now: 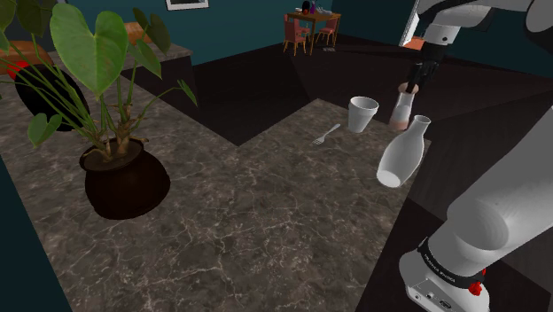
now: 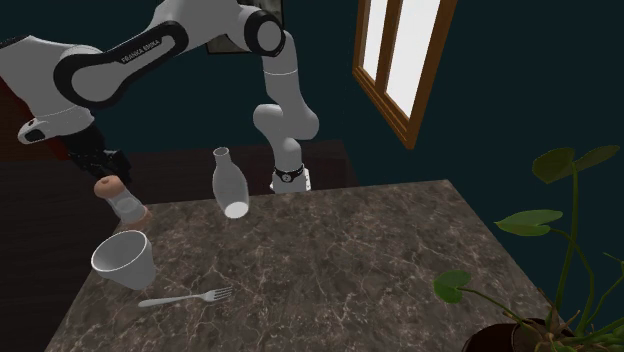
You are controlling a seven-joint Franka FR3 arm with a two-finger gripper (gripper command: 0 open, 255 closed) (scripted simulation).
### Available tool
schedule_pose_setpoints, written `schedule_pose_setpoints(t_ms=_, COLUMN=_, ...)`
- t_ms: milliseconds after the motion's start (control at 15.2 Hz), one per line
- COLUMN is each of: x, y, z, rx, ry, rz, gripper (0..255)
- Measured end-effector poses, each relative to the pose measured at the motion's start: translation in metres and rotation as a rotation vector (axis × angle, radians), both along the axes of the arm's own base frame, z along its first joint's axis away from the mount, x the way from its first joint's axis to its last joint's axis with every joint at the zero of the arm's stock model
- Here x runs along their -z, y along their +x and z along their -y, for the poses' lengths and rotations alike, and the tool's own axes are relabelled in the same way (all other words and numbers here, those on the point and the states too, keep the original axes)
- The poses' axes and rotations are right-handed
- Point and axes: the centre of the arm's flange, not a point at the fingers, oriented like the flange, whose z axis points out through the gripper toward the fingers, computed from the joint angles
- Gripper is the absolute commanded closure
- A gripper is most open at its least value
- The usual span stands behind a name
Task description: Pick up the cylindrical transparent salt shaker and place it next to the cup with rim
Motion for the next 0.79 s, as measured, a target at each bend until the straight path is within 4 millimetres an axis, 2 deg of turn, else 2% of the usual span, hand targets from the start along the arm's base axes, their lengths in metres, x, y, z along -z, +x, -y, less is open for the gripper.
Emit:
schedule_pose_setpoints(t_ms=660, x=0.052, y=-0.001, z=0.000, rx=0.000, ry=0.000, rz=0.000, gripper=255)
schedule_pose_setpoints(t_ms=792, x=0.055, y=-0.001, z=0.000, rx=0.000, ry=0.000, rz=0.000, gripper=255)
